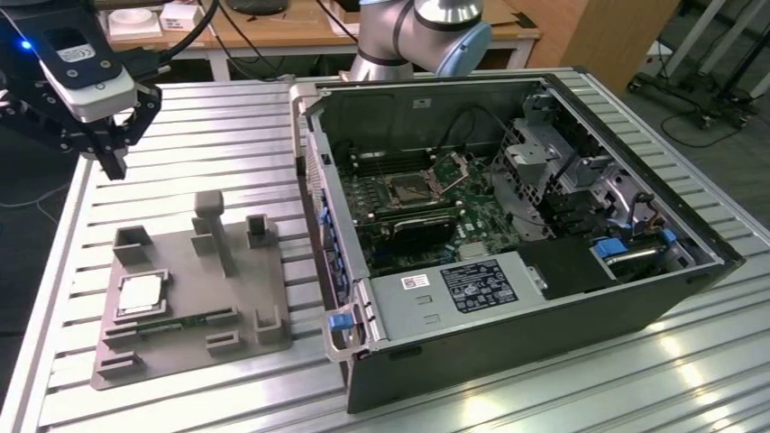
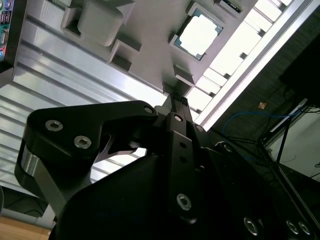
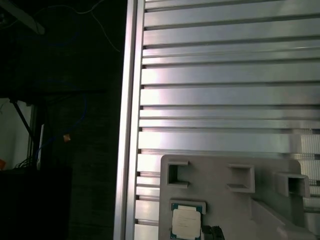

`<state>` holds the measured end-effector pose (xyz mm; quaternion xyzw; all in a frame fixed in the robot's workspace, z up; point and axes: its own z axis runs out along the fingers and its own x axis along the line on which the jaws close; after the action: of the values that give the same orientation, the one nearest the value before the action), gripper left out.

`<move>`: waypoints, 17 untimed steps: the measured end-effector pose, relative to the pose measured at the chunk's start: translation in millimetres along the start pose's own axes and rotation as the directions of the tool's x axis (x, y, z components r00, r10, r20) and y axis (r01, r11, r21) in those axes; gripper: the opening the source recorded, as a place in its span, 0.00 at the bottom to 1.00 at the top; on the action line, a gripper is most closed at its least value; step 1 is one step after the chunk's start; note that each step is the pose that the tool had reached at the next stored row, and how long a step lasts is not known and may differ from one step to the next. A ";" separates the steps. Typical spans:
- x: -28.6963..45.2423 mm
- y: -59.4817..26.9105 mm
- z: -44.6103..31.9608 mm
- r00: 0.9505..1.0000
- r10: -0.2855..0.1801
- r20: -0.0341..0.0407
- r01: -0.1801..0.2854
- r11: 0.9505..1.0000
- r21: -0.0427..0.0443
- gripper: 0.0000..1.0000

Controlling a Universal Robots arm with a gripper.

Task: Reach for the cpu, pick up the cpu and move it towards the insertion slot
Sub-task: 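Reach for the cpu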

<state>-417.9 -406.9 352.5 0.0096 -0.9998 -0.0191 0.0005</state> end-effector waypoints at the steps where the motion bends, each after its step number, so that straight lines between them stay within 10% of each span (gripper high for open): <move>1: 0.6 0.0 0.0 1.000 0.000 0.000 0.000 1.000 0.000 0.11; 17: 17.2 0.3 0.0 1.000 0.000 0.000 0.000 1.000 0.000 0.11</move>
<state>-435.1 -406.9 352.5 0.0096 -0.9998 -0.0191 0.0006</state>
